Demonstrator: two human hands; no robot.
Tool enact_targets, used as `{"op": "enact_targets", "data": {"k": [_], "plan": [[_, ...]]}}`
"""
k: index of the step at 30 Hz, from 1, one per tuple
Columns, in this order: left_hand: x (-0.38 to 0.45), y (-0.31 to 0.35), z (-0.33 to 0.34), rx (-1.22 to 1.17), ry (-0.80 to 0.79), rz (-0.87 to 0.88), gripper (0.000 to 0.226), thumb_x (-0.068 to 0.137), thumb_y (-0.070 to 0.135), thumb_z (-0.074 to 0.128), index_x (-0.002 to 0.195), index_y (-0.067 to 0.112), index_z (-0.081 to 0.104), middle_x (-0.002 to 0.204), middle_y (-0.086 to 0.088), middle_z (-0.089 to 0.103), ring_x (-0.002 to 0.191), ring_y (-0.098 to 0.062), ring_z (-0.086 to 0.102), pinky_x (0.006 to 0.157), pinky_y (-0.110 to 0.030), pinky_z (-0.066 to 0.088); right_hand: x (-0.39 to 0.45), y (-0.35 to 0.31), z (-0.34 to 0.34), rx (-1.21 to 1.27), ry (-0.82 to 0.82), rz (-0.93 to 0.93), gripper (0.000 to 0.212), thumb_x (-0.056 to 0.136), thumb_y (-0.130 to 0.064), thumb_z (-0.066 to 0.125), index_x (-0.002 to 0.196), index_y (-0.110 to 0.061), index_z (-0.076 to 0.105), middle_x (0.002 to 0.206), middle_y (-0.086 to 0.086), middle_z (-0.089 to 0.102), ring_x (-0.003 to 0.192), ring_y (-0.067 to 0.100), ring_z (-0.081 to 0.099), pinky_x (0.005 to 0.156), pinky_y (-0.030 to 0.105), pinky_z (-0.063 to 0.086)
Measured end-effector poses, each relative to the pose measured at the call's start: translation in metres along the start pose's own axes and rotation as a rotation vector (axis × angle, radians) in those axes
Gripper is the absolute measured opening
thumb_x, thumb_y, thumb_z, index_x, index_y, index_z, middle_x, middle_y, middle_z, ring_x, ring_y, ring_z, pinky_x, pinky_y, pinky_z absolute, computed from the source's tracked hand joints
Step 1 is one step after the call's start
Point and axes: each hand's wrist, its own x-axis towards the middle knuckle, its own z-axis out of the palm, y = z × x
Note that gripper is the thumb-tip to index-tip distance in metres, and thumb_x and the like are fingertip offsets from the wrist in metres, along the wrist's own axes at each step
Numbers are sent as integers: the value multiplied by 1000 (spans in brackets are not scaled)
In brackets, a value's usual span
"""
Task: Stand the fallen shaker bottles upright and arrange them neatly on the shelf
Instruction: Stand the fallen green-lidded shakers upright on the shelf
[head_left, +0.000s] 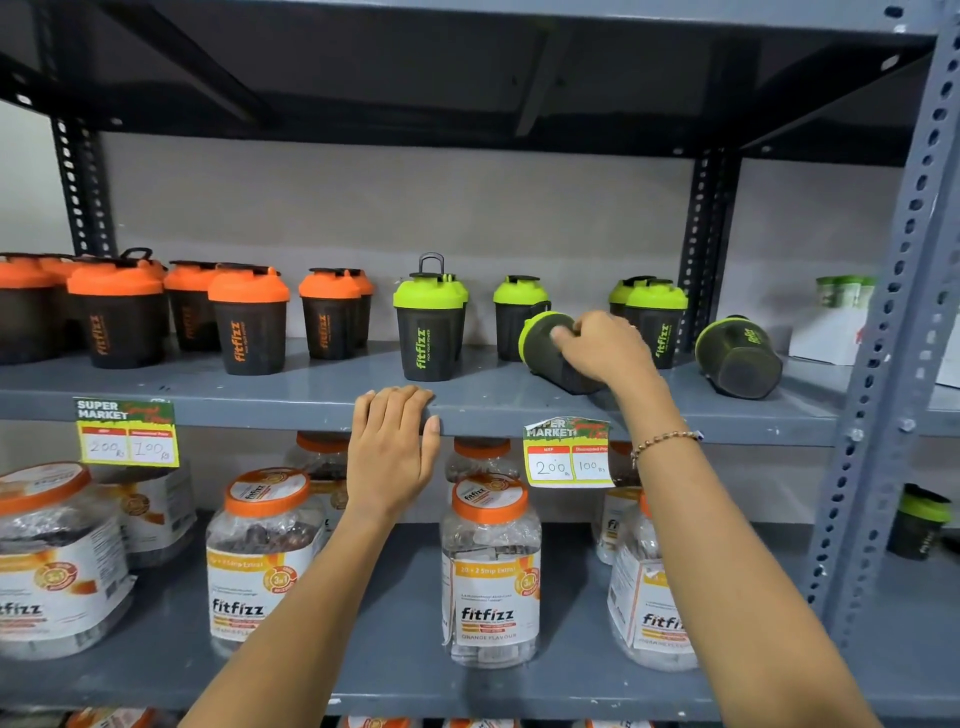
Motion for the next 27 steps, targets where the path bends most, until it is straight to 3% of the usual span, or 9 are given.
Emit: {"op": "enact_targets", "data": {"k": [2, 5, 8, 10, 13, 18, 22, 25, 27], "plan": [[0, 0, 0, -9, -1, -3, 36, 94, 32, 40, 111, 9, 61, 110, -7, 62, 103, -21, 51, 101, -38, 32, 0, -2, -4, -188, -186, -19, 64, 83, -54, 60, 123, -5, 52, 127, 13, 57, 120, 35, 52, 88, 40, 44], [0, 0, -1, -11, 6, 3, 35, 94, 31, 40, 111, 8, 61, 109, -8, 62, 102, -21, 50, 100, -38, 32, 1, -3, 0, -313, -185, 42, 88, 71, -50, 76, 135, -4, 38, 135, 12, 51, 127, 33, 47, 95, 42, 43], [0, 1, -2, -14, 17, 6, 35, 94, 31, 41, 110, 8, 61, 109, -8, 63, 102, -22, 51, 100, -38, 32, 7, 6, 2, -217, -108, 104, 73, 72, -41, 76, 127, -3, 46, 127, 15, 58, 119, 34, 54, 86, 37, 46], [0, 1, -2, -17, 22, -1, 35, 93, 31, 41, 110, 8, 61, 109, -8, 63, 102, -22, 51, 100, -38, 32, 12, 17, -1, -36, -141, 131, 55, 74, -48, 68, 106, -5, 58, 114, 15, 64, 106, 34, 61, 77, 35, 46], [0, 1, -1, -20, 26, 1, 34, 93, 30, 41, 109, 8, 62, 108, -8, 63, 101, -21, 50, 100, -38, 32, 10, 28, -7, 210, -249, 205, 49, 75, -57, 57, 74, -8, 54, 91, 13, 61, 83, 30, 59, 65, 33, 40], [1, 2, -2, -22, 17, 2, 36, 93, 30, 40, 109, 7, 62, 108, -8, 63, 101, -23, 51, 100, -38, 32, 10, 32, -9, 489, -286, 275, 40, 75, -50, 58, 79, -10, 59, 91, 12, 66, 77, 25, 62, 72, 35, 51], [0, 2, -2, -21, 5, -5, 37, 94, 32, 39, 110, 8, 62, 109, -8, 63, 102, -23, 53, 102, -38, 31, 12, 33, -8, 500, -337, 293, 51, 79, -52, 57, 97, -4, 61, 95, 12, 69, 76, 23, 64, 72, 32, 52], [0, 1, -3, -30, 12, 3, 37, 94, 32, 39, 109, 8, 62, 109, -8, 63, 102, -23, 53, 101, -38, 31, 11, 29, -12, 580, -324, 363, 47, 80, -50, 65, 94, -6, 56, 90, 11, 67, 64, 19, 65, 56, 24, 56], [1, 1, -4, -36, 12, 11, 36, 94, 31, 39, 109, 8, 62, 108, -8, 63, 101, -23, 54, 100, -38, 31, 10, 30, -12, 824, -319, 465, 45, 81, -44, 69, 100, -6, 55, 94, 14, 67, 68, 21, 67, 52, 26, 59]]}}
